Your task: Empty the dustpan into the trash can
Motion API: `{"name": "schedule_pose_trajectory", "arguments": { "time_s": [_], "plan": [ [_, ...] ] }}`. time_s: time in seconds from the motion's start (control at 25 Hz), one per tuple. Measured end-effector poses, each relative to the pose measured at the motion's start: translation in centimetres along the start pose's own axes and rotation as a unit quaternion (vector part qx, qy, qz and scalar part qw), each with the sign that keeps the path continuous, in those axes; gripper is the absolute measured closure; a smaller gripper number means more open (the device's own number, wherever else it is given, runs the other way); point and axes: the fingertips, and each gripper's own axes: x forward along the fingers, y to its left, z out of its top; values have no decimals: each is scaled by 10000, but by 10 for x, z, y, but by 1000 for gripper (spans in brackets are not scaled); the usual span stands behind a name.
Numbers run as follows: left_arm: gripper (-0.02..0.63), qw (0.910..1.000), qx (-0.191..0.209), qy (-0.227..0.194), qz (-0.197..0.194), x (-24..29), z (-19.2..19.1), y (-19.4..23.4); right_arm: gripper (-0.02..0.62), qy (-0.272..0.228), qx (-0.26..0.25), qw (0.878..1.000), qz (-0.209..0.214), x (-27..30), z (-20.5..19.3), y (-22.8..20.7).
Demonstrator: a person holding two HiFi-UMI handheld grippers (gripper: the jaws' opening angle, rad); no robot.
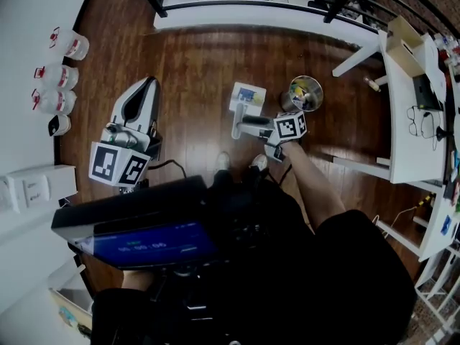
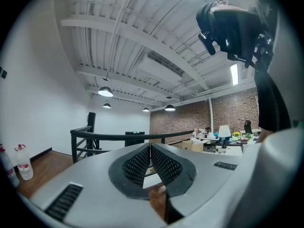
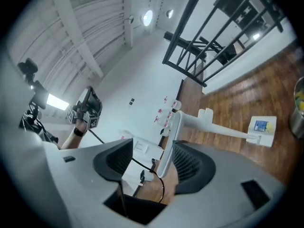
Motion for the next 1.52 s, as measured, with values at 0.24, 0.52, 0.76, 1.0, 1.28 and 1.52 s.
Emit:
{"name": "schedule_pose_trajectory", "arguments": {
  "time_s": [0.24, 0.52, 0.76, 1.0, 1.28, 1.52],
  "plan": [
    [606, 9999, -23, 39, 137, -3, -4, 10, 319, -28, 403, 9989, 246, -1, 3, -5],
    [606, 9999, -44, 102, 120, 5, -8, 13, 311, -55, 697, 9963, 492, 1, 8, -6],
    [606, 9999, -48, 110, 106, 14, -9, 17, 224, 171, 678, 9968, 392, 0, 3, -11],
    [606, 9998, -75, 159, 106, 17, -14, 18, 225, 155, 743, 9958, 503, 3, 4, -15],
    [606, 9995, -75, 253, 153, 21, -19, 20, 248, 249, 748, 9955, 518, 17, 7, -25],
    [606, 9992, -83, 314, 222, 18, -21, 24, 377, 298, 880, 9950, 379, 24, 10, -34]
  ]
}}
